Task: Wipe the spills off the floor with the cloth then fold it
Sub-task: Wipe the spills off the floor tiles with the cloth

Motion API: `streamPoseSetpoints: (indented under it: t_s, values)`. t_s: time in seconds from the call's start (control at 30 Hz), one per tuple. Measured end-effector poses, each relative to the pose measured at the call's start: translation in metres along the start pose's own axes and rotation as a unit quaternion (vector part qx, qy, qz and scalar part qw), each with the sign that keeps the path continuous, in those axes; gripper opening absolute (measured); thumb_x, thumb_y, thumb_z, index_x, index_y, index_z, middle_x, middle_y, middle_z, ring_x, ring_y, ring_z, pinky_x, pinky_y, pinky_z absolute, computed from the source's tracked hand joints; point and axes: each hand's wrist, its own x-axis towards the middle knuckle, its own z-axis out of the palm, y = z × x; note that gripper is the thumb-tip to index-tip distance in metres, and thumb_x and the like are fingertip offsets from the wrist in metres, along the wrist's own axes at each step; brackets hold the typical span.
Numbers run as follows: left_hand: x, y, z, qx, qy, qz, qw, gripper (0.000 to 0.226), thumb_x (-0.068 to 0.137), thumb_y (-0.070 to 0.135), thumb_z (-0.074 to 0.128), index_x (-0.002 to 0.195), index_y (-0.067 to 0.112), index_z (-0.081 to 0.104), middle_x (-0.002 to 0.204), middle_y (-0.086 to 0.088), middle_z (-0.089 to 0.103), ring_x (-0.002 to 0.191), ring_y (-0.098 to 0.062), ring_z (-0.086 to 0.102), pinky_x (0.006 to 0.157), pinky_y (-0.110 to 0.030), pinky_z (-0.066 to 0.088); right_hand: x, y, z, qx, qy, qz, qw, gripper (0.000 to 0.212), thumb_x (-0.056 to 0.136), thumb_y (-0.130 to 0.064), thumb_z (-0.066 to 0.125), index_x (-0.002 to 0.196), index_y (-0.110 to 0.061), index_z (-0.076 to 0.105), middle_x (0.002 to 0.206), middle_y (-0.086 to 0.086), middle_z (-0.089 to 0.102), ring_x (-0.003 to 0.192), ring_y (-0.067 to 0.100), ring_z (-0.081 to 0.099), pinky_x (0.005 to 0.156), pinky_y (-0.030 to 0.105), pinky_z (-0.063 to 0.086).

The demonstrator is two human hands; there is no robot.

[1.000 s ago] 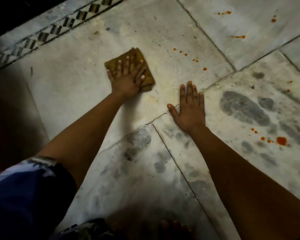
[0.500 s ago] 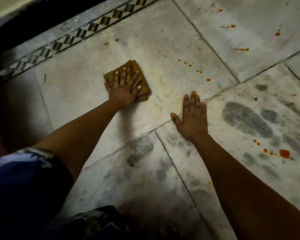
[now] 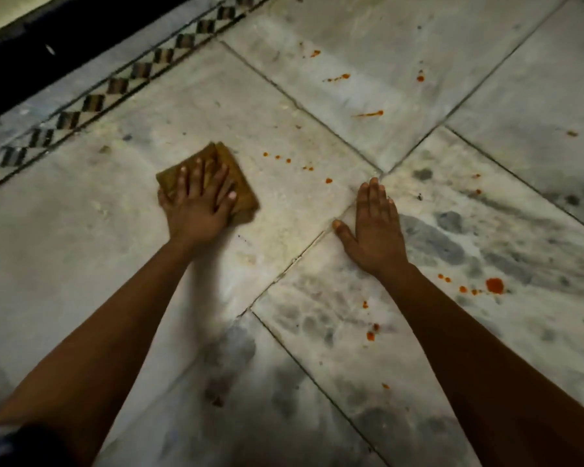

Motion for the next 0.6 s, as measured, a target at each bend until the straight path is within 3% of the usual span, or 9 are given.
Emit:
streamPoseSetpoints:
  t_s: [0.07,0.13,0.23,0.37,0.47,0.6]
  values:
    - [0.042,0.026,-0.004,-0.009,-0.026,-0.028,0.999,0.056,0.095,0.057,0.025,0.146,0.043,0.009,0.159,-0.001,0.0,0.146,-0.027,-0.004,0.11,-0.061,-0.005,0.005,-0.004,0.005,0.014,0.007,0.015,1.0,0.085,0.084,-0.056,0.017,0.148,-0.004,-0.002,0.157,0.014,-0.007,0.145,0.024,-0.007,0.115,0.032,-0.008]
    - [0.069,0.055,-0.004,-0.005,-0.044,-0.002,0.999,0.056,0.096,0.055,0.022,0.147,0.041,0.007,0.159,-0.001,-0.003,0.145,-0.027,-0.007,0.109,-0.062,-0.007,0.01,-0.009,0.009,0.024,0.026,0.029,0.999,0.082,0.086,-0.054,0.017,0.148,-0.004,-0.001,0.157,0.014,-0.006,0.145,0.024,-0.005,0.114,0.031,-0.008]
    - [0.065,0.081,0.005,0.019,-0.046,0.109,0.993,0.055,0.095,0.056,0.022,0.147,0.042,0.008,0.159,0.001,-0.001,0.146,-0.025,-0.005,0.108,-0.061,-0.007,0.018,-0.014,0.013,0.005,0.056,0.03,0.998,0.078,0.089,-0.052,0.015,0.149,-0.004,0.003,0.158,0.014,-0.001,0.146,0.024,-0.001,0.115,0.032,-0.006]
    - [0.03,0.041,0.01,0.049,-0.014,0.215,0.975,0.06,0.087,0.061,0.014,0.144,0.045,0.016,0.158,0.005,0.012,0.146,-0.022,0.007,0.11,-0.055,-0.001,0.02,-0.015,0.02,-0.016,0.093,0.039,0.995,0.075,0.091,-0.051,0.015,0.148,-0.002,0.014,0.156,0.016,0.011,0.145,0.027,0.01,0.116,0.036,0.002]
    - [0.06,0.015,-0.002,0.048,-0.026,0.146,0.988,0.058,0.088,0.06,0.016,0.144,0.044,0.014,0.158,0.002,0.011,0.146,-0.023,0.004,0.111,-0.054,-0.002,0.021,-0.016,0.023,-0.015,0.109,0.045,0.993,0.071,0.093,-0.048,0.022,0.148,-0.003,0.018,0.155,0.018,0.016,0.144,0.029,0.015,0.116,0.038,0.007]
    - [0.123,0.055,-0.008,0.019,-0.04,0.044,0.998,0.053,0.098,0.051,0.023,0.147,0.04,0.009,0.159,-0.002,-0.001,0.145,-0.027,-0.007,0.11,-0.06,-0.008,0.022,-0.016,0.023,-0.019,0.111,0.045,0.993,0.071,0.093,-0.048,0.02,0.148,-0.004,0.017,0.156,0.017,0.015,0.144,0.027,0.013,0.117,0.038,0.006]
